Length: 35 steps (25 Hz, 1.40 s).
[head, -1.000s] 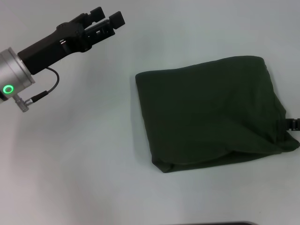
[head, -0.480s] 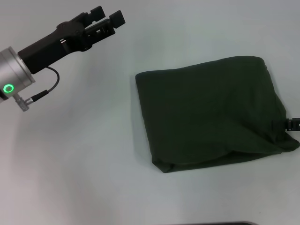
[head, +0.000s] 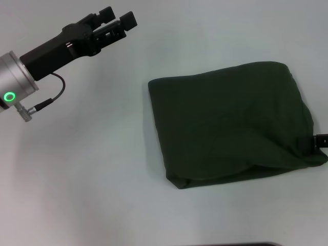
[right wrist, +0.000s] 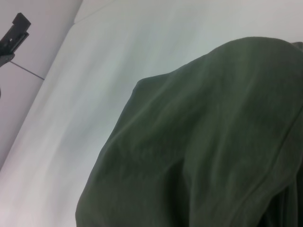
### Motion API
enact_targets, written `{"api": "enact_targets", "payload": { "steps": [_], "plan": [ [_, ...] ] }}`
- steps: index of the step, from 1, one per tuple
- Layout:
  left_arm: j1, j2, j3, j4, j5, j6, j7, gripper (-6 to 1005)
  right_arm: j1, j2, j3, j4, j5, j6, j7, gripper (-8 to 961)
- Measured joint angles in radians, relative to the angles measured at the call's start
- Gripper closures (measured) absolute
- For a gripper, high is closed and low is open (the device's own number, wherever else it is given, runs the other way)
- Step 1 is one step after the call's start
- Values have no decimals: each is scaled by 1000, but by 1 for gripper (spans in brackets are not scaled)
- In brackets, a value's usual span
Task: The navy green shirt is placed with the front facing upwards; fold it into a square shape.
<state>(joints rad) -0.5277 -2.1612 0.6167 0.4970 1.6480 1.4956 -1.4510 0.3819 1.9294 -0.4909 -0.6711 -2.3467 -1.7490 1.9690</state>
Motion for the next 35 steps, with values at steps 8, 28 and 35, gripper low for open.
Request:
{"api": "enact_targets", "payload": {
  "steps": [8,28,35],
  "plan": [
    [3,0,0,0,0,0,0,94,-8,-3,20,2,5,-7,-5,818],
    [-9,0,0,0,2,1,0,94,-28,-21,81,0,1,-31,-3,939],
    [-8,1,0,0,-1,1,0,94,-28,-30,112,-6,4,-62,3,938]
  ]
}}
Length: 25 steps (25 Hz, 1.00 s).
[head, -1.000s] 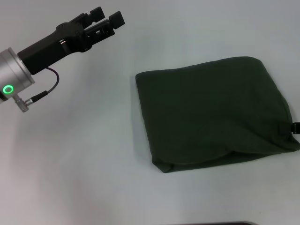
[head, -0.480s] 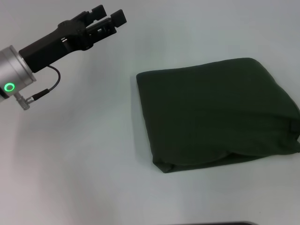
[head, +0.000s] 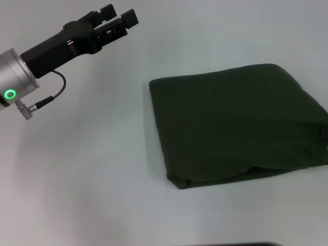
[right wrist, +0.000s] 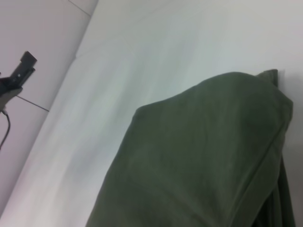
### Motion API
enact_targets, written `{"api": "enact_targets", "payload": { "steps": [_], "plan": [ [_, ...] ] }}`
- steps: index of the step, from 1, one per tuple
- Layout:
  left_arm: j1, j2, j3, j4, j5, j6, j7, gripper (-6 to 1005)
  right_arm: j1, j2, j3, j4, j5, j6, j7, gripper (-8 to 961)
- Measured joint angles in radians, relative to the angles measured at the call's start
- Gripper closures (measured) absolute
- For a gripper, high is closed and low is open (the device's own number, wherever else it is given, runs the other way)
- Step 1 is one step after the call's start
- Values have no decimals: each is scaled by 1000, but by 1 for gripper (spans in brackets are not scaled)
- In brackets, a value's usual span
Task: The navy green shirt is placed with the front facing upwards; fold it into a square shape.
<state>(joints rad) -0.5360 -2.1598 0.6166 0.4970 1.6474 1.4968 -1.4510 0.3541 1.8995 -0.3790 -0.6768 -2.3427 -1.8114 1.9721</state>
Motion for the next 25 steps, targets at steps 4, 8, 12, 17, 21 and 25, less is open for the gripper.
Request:
{"api": "enact_targets", "payload": {
  "steps": [4,8,12,17,21,25],
  "plan": [
    [0,0,0,1,-2,0,0,94,1,-4,14,0,0,-24,0,938],
    [-1,0,0,2,-2,0,0,94,2,-6,15,0,0,-24,0,938],
    [-1,0,0,2,-2,-1,0,94,2,-6,15,0,-4,4,5,939],
    [-1,0,0,2,-1,-1,0,94,2,0,8,8,-4,56,25,939],
    [-1,0,0,3,1,-1,0,94,3,5,-7,13,-6,65,29,939],
    [-1,0,0,5,1,-1,0,94,3,5,-13,13,-6,65,32,927]
  ]
}}
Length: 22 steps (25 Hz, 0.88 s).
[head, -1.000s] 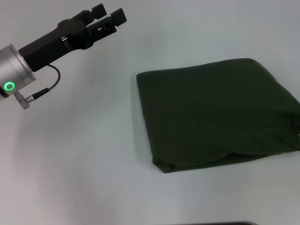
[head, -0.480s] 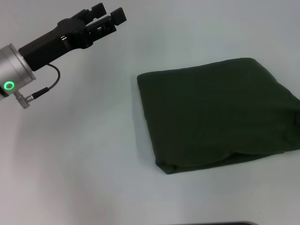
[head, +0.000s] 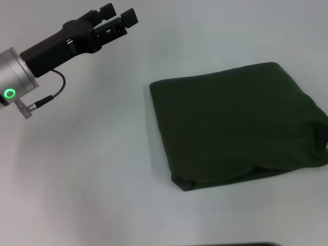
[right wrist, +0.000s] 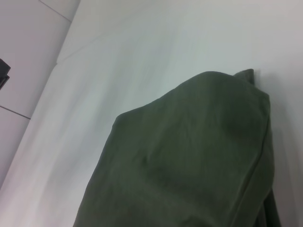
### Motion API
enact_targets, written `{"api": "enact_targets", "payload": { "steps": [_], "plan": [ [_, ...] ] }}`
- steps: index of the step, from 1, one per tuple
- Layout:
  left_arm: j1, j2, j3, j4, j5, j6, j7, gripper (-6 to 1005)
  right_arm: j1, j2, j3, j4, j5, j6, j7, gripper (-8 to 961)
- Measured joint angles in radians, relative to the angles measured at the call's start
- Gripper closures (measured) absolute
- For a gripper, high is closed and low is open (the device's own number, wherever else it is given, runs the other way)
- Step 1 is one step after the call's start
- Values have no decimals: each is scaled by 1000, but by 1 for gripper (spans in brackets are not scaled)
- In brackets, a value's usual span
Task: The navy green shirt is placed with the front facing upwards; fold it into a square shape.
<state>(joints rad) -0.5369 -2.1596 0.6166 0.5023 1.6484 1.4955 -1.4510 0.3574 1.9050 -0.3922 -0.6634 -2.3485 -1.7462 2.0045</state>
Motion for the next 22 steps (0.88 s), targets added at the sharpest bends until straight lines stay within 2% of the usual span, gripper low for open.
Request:
{"api": "enact_targets", "payload": {
  "steps": [3,9,15,19,22],
  "plan": [
    [0,0,-1,1,0,0,0,94,-4,0,4,0,0,1,3,910],
    [0,2,-4,2,2,0,0,94,-13,2,33,-8,5,9,0,759],
    [1,5,-2,3,6,0,0,94,-28,-12,127,-11,7,-5,-30,468],
    [4,5,-1,5,6,0,0,94,-32,-19,213,-12,32,-77,-91,295],
    [7,5,0,5,6,0,0,94,-34,-14,239,-13,88,-140,-159,285]
  ]
}}
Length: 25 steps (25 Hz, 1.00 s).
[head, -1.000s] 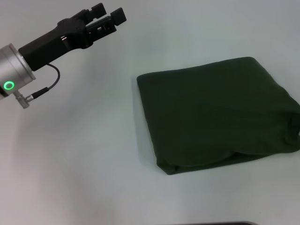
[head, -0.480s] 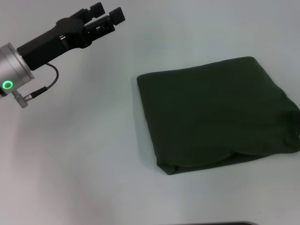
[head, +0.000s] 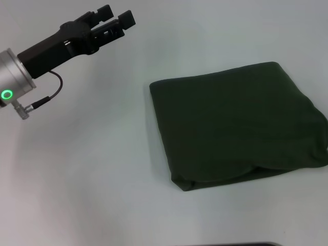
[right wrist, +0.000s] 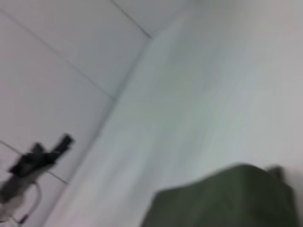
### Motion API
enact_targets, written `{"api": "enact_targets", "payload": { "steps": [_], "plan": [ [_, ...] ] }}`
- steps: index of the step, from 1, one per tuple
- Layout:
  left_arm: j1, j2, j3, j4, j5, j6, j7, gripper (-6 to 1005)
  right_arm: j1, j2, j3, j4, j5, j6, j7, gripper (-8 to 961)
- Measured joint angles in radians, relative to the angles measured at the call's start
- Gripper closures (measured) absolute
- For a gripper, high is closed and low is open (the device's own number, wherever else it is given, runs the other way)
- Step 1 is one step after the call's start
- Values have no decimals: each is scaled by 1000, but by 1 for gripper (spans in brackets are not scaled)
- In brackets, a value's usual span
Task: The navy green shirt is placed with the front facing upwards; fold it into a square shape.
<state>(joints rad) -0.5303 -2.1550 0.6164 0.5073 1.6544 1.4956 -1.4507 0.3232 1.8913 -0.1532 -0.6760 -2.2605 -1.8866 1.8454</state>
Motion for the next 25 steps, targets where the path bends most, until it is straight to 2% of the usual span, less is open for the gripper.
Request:
{"api": "enact_targets", "payload": {
  "steps": [6,11,17,22,25],
  "plan": [
    [3,0,0,1,0,0,11,94,13,21,-10,15,45,-36,-51,265],
    [4,0,0,1,-1,0,13,94,42,32,-84,16,23,22,-34,274],
    [7,0,0,-2,-1,0,14,94,73,35,-147,19,-53,98,15,351],
    [10,-1,0,-4,-1,1,18,94,76,32,-155,28,-60,91,29,547],
    [12,-2,0,-6,-1,1,24,94,74,32,-172,28,-61,96,31,611]
  ]
}}
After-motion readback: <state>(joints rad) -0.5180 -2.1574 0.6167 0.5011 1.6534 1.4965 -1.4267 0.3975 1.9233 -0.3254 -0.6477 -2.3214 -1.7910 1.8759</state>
